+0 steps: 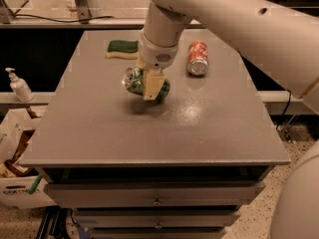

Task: Knock green can over

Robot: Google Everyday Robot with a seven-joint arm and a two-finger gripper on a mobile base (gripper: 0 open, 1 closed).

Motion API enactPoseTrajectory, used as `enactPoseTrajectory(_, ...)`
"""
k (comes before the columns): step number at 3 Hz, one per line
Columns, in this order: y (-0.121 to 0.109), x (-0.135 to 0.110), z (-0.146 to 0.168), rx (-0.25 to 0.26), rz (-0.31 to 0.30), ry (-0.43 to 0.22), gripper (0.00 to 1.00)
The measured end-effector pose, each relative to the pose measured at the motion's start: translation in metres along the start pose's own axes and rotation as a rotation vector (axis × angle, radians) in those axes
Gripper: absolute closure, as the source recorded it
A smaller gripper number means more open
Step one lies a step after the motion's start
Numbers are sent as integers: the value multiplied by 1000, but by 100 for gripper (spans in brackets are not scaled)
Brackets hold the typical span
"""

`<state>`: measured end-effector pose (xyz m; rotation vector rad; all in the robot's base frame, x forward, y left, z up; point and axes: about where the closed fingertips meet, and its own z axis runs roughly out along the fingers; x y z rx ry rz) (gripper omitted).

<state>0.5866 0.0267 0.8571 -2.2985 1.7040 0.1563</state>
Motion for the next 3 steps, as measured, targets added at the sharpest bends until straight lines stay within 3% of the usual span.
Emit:
enactPoseTrajectory(1, -7, -2, 1, 13, -27, 54, 13)
enactPoseTrajectory(2, -12, -17, 0, 24, -66, 38, 0)
enactPoseTrajectory(3, -12, -17, 0, 24, -66, 38, 0)
